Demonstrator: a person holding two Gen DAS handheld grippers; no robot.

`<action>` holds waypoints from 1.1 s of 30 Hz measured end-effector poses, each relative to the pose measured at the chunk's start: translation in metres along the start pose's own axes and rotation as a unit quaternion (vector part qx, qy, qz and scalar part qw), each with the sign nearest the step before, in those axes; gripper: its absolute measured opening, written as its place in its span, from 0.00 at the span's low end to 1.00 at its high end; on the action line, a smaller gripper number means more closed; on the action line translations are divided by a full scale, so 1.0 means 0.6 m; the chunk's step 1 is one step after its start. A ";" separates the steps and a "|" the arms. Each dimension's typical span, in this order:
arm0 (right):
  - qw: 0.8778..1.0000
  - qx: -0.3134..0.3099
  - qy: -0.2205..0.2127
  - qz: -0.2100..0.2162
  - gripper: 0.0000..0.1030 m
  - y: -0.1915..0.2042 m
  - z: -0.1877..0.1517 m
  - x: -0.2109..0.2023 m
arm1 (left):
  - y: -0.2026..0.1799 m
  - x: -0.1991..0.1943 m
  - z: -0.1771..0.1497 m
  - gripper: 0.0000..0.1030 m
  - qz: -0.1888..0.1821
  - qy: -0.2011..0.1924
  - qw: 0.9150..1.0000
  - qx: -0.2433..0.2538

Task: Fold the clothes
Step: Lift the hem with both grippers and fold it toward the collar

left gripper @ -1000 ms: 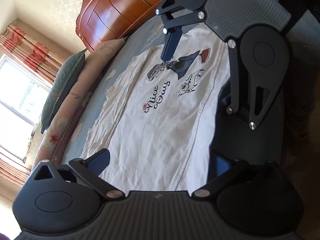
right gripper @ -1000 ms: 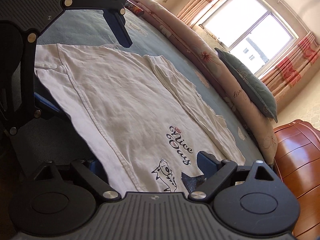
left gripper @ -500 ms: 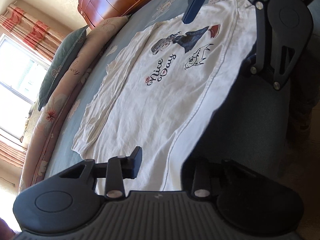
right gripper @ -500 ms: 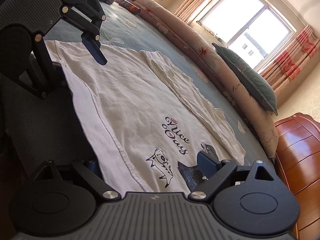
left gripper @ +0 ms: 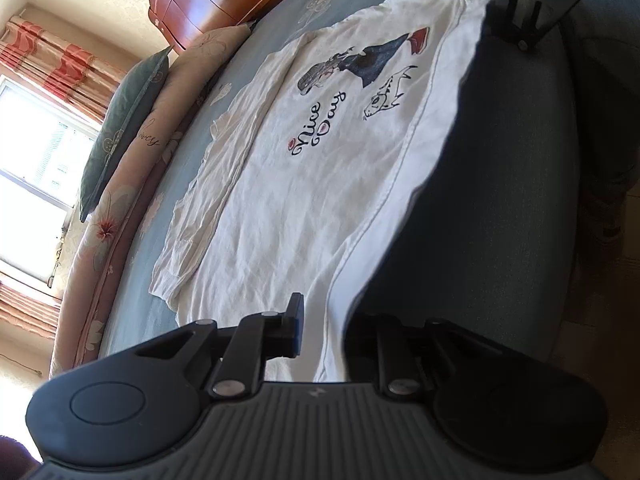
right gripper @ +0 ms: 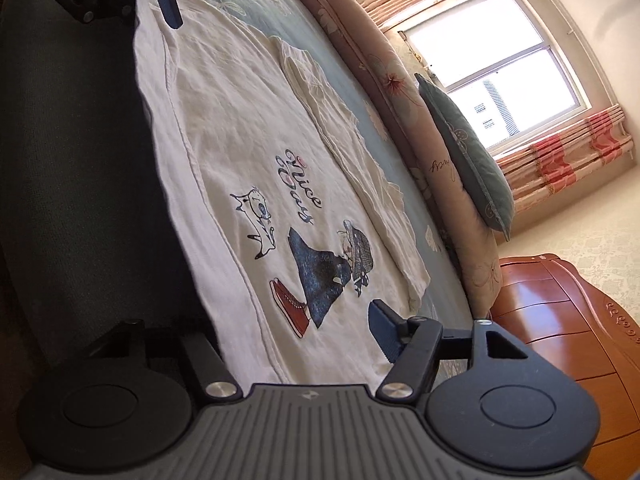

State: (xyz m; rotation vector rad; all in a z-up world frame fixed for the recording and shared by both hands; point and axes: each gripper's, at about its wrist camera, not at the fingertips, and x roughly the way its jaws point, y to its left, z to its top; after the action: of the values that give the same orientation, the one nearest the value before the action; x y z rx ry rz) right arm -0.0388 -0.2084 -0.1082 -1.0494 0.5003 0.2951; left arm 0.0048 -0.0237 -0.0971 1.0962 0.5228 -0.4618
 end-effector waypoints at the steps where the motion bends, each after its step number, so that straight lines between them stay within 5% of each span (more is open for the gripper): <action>1: 1.000 0.009 0.006 0.016 0.43 -0.004 -0.002 0.002 | 0.000 -0.001 -0.001 0.20 0.001 0.002 1.000 0.003; 4: 0.998 0.033 0.018 0.055 0.13 -0.012 -0.001 0.006 | -0.001 -0.002 -0.002 0.19 0.005 0.007 1.000 0.012; 7: 0.997 0.042 0.019 0.069 0.09 -0.021 0.002 0.007 | -0.002 -0.004 -0.004 0.11 0.009 0.012 1.000 0.021; 9: 0.996 0.053 0.011 0.065 0.07 -0.035 0.007 0.001 | 0.002 -0.007 -0.002 0.05 0.012 0.012 1.000 0.024; 20: 0.996 0.082 -0.031 0.030 0.06 -0.134 0.048 0.012 | 0.077 -0.001 0.028 0.04 0.052 -0.004 0.999 0.004; 33: 0.995 0.094 -0.044 -0.005 0.06 -0.243 0.106 0.145 | 0.208 0.099 0.079 0.04 0.099 -0.024 0.994 -0.035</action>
State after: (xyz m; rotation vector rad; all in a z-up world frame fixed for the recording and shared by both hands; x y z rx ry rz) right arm 0.1186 -0.2214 -0.0191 -0.8522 0.4335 0.2782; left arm 0.1330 -0.0243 -0.0278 1.0545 0.3801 -0.2929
